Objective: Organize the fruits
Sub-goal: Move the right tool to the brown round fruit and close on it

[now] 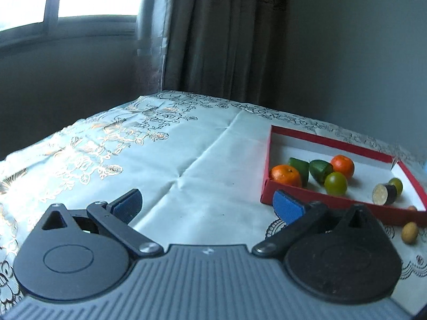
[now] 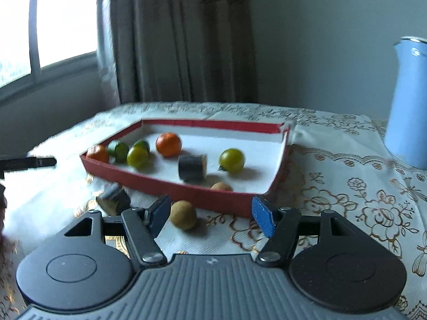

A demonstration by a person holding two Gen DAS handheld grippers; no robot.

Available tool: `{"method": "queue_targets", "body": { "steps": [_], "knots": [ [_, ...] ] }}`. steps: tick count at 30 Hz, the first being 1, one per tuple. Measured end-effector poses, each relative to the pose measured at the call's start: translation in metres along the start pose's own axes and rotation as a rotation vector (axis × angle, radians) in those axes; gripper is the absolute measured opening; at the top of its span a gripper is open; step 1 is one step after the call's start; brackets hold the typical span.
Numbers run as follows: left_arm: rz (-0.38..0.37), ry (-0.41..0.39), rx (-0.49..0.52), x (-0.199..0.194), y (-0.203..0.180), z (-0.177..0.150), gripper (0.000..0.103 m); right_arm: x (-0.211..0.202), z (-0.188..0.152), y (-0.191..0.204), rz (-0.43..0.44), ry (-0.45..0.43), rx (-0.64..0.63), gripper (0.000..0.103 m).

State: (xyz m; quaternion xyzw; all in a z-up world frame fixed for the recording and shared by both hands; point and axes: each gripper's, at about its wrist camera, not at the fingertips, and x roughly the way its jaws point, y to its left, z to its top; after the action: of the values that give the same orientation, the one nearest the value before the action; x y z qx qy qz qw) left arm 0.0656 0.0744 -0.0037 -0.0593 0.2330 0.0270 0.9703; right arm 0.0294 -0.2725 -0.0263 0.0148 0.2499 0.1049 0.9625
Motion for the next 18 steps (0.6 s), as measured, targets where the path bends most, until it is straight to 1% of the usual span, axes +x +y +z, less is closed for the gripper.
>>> {"method": "queue_targets", "body": {
  "steps": [12, 14, 15, 16, 17, 18],
  "knots": [
    [-0.010, 0.019, -0.017, 0.004, 0.001, 0.000, 0.103, 0.024, -0.001, 0.041, -0.021, 0.085, -0.141, 0.067],
    [-0.011, 0.020, -0.017, 0.004, 0.002, 0.000, 0.103, 0.028, 0.000, 0.044, -0.024, 0.092, -0.148, 0.066],
    [-0.012, 0.019, -0.017, 0.004, 0.001, 0.000, 0.103, 0.029, 0.001, 0.043, -0.024, 0.095, -0.146, 0.065],
    [-0.012, 0.019, -0.017, 0.004, 0.002, 0.000, 0.103, 0.030, 0.002, 0.043, -0.025, 0.098, -0.143, 0.061],
    [-0.012, 0.020, -0.017, 0.004, 0.002, 0.000, 0.103, 0.032, 0.002, 0.043, -0.026, 0.103, -0.138, 0.059],
    [-0.012, 0.020, -0.017, 0.004, 0.002, 0.000, 0.103, 0.034, 0.003, 0.042, -0.025, 0.110, -0.132, 0.055]
  ]
}}
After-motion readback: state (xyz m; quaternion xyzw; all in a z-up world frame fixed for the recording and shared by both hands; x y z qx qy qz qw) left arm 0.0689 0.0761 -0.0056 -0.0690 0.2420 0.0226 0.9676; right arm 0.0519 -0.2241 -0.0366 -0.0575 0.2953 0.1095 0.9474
